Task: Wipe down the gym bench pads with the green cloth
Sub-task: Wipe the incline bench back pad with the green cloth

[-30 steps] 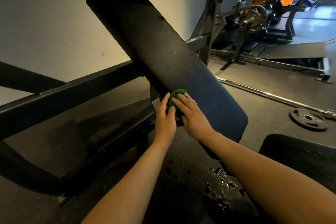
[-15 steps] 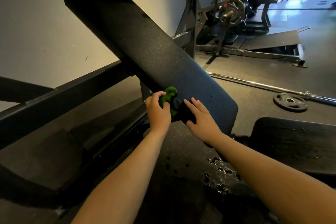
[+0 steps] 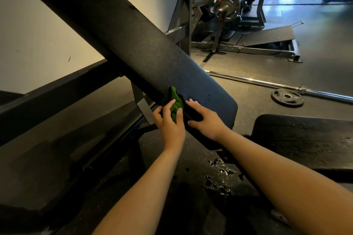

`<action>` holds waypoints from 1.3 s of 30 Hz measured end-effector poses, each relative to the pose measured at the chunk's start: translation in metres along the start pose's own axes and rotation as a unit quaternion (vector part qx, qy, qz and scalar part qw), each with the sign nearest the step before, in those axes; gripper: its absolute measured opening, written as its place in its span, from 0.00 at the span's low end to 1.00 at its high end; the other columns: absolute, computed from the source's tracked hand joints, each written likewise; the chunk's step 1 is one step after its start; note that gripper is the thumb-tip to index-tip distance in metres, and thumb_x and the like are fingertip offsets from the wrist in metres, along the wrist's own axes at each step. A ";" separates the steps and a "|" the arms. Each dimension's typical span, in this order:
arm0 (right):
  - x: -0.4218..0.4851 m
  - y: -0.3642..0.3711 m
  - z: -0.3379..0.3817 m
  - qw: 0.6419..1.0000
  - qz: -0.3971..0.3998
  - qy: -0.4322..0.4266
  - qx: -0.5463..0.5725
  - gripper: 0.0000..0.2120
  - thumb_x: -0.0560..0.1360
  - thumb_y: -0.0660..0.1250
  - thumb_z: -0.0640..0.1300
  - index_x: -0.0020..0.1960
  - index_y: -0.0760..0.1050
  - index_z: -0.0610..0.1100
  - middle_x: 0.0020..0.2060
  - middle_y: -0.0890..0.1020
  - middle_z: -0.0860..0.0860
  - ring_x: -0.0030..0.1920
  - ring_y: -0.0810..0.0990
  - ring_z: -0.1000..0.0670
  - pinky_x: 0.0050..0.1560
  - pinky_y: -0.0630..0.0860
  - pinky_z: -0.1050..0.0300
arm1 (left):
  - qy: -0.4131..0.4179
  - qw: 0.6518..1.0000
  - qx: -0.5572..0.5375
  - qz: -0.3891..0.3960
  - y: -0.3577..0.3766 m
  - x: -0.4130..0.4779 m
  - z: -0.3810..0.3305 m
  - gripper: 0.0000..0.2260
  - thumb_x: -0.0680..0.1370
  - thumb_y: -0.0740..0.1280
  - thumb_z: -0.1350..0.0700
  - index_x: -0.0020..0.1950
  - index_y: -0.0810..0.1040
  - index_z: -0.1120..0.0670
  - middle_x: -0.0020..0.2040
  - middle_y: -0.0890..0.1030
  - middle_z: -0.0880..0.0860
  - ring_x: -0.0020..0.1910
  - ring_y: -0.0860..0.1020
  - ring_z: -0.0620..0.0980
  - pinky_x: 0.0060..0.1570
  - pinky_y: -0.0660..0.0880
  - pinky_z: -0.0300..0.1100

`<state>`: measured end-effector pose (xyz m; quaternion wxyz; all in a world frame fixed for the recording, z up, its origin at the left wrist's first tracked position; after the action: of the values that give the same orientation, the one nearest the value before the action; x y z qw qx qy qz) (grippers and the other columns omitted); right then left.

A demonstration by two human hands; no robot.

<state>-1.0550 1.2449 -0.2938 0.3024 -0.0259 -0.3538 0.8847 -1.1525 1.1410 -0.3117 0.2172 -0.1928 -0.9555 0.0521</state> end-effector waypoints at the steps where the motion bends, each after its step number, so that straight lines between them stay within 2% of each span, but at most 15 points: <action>1: -0.001 0.001 0.001 1.000 -0.004 0.000 0.008 0.34 0.77 0.70 0.41 0.78 0.59 0.55 0.78 0.60 0.57 0.74 0.51 0.63 0.77 0.49 0.56 | 0.000 1.000 -0.002 0.010 0.003 -0.007 0.003 0.14 0.80 0.68 0.56 0.66 0.76 0.48 0.67 0.64 0.51 0.66 0.68 0.51 0.63 0.73 0.45; 4: -0.003 0.005 0.002 1.000 -0.018 0.003 0.023 0.33 0.78 0.69 0.42 0.79 0.58 0.51 0.78 0.60 0.55 0.77 0.52 0.59 0.72 0.48 0.66 | 0.008 0.999 0.033 0.037 0.008 -0.027 0.003 0.15 0.81 0.68 0.55 0.67 0.77 0.47 0.64 0.66 0.49 0.65 0.66 0.50 0.62 0.71 0.44; 7: -0.004 0.003 0.003 1.000 -0.018 0.013 0.020 0.34 0.78 0.69 0.40 0.79 0.58 0.51 0.77 0.61 0.54 0.77 0.53 0.57 0.70 0.48 0.69 | 0.014 0.996 0.073 0.041 0.002 -0.022 -0.002 0.13 0.81 0.67 0.55 0.65 0.78 0.46 0.65 0.69 0.50 0.69 0.62 0.51 0.64 0.70 0.48; 9: -0.004 0.004 0.005 0.999 -0.018 0.017 0.020 0.34 0.77 0.69 0.38 0.78 0.59 0.51 0.78 0.61 0.54 0.77 0.53 0.57 0.72 0.48 0.66 | 0.018 0.995 0.091 0.032 -0.007 -0.011 -0.004 0.14 0.81 0.66 0.56 0.66 0.77 0.46 0.68 0.70 0.50 0.71 0.59 0.52 0.66 0.69 0.51; 13: -0.004 0.008 0.005 0.999 -0.024 0.025 0.027 0.34 0.77 0.69 0.36 0.78 0.61 0.55 0.78 0.60 0.56 0.78 0.52 0.56 0.72 0.49 0.62 | -0.006 0.996 0.077 -0.047 -0.027 0.021 -0.008 0.18 0.82 0.64 0.59 0.70 0.74 0.46 0.76 0.65 0.51 0.73 0.57 0.55 0.65 0.64 0.45; 15: -0.004 0.009 0.004 0.999 -0.024 0.029 0.031 0.34 0.78 0.68 0.36 0.78 0.60 0.55 0.78 0.59 0.57 0.78 0.52 0.56 0.74 0.49 0.59 | -0.003 0.997 0.034 -0.074 -0.026 0.030 -0.008 0.17 0.81 0.65 0.61 0.67 0.76 0.46 0.73 0.63 0.52 0.70 0.61 0.53 0.67 0.69 0.46; 17: -0.003 0.010 0.002 0.999 -0.022 0.029 0.037 0.34 0.78 0.68 0.36 0.78 0.60 0.55 0.78 0.59 0.57 0.78 0.51 0.56 0.76 0.50 0.57 | -0.005 0.997 -0.004 -0.077 -0.021 0.030 -0.006 0.15 0.80 0.66 0.62 0.64 0.77 0.47 0.66 0.61 0.49 0.65 0.66 0.49 0.65 0.73 0.45; 20: -0.001 0.009 -0.001 0.998 -0.005 0.030 0.053 0.34 0.78 0.68 0.36 0.78 0.61 0.56 0.78 0.59 0.58 0.78 0.51 0.57 0.74 0.48 0.60 | 0.005 0.999 -0.016 -0.046 -0.017 0.021 -0.007 0.14 0.81 0.66 0.63 0.62 0.78 0.47 0.62 0.61 0.46 0.63 0.69 0.48 0.60 0.73 0.35; 22: 0.001 0.005 -0.008 0.992 0.021 0.046 0.113 0.33 0.77 0.66 0.33 0.76 0.64 0.58 0.77 0.60 0.60 0.78 0.52 0.59 0.75 0.48 0.57 | 0.004 1.000 -0.011 -0.008 -0.012 0.009 -0.007 0.14 0.81 0.65 0.64 0.63 0.78 0.49 0.62 0.63 0.47 0.62 0.70 0.46 0.55 0.69 0.24; 24: 0.003 0.001 -0.015 0.984 0.031 0.060 0.164 0.33 0.77 0.62 0.30 0.74 0.68 0.58 0.77 0.62 0.61 0.77 0.54 0.59 0.77 0.50 0.55 | 0.005 1.000 0.003 0.025 -0.004 -0.009 -0.006 0.14 0.81 0.65 0.64 0.64 0.77 0.51 0.63 0.64 0.49 0.62 0.69 0.45 0.53 0.65 0.18; 28: 0.001 -0.005 -0.020 0.984 0.015 0.065 0.165 0.32 0.77 0.58 0.28 0.73 0.70 0.56 0.75 0.66 0.57 0.77 0.60 0.55 0.72 0.55 0.61 | -0.022 0.996 0.013 0.082 0.022 -0.055 -0.002 0.12 0.81 0.66 0.63 0.62 0.77 0.51 0.63 0.65 0.50 0.62 0.70 0.45 0.52 0.66 0.19; 33: 0.001 -0.012 -0.021 0.991 0.015 0.034 0.130 0.31 0.77 0.55 0.26 0.71 0.73 0.54 0.73 0.70 0.56 0.75 0.63 0.55 0.70 0.55 0.67 | -0.015 0.992 0.044 0.113 0.029 -0.068 -0.005 0.13 0.81 0.66 0.61 0.56 0.76 0.43 0.60 0.65 0.46 0.63 0.71 0.48 0.57 0.72 0.31; 35: -0.001 -0.012 -0.022 0.994 0.020 0.008 0.105 0.30 0.78 0.55 0.27 0.72 0.72 0.52 0.74 0.69 0.56 0.76 0.61 0.56 0.70 0.53 0.68 | -0.016 0.994 0.068 0.082 0.021 -0.063 -0.012 0.12 0.81 0.66 0.61 0.56 0.76 0.44 0.60 0.64 0.45 0.63 0.70 0.46 0.53 0.70 0.25; 39: -0.001 -0.017 -0.024 0.996 0.029 -0.033 0.083 0.26 0.80 0.56 0.31 0.73 0.71 0.51 0.74 0.69 0.55 0.75 0.62 0.57 0.68 0.52 0.71 | -0.051 0.996 0.008 -0.077 0.001 -0.034 -0.027 0.11 0.81 0.65 0.62 0.56 0.76 0.46 0.61 0.63 0.47 0.63 0.68 0.46 0.48 0.65 0.17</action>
<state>-1.0394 1.2689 -0.3014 0.2659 0.0178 -0.2880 0.9198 -1.1122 1.1296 -0.3007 0.1731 -0.1143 -0.9768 0.0531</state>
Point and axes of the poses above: each hand's wrist, its own x-axis towards the middle knuckle, its own y-axis out of the palm, z = x × y, the point moved 6 cm from there along x, towards the middle knuckle
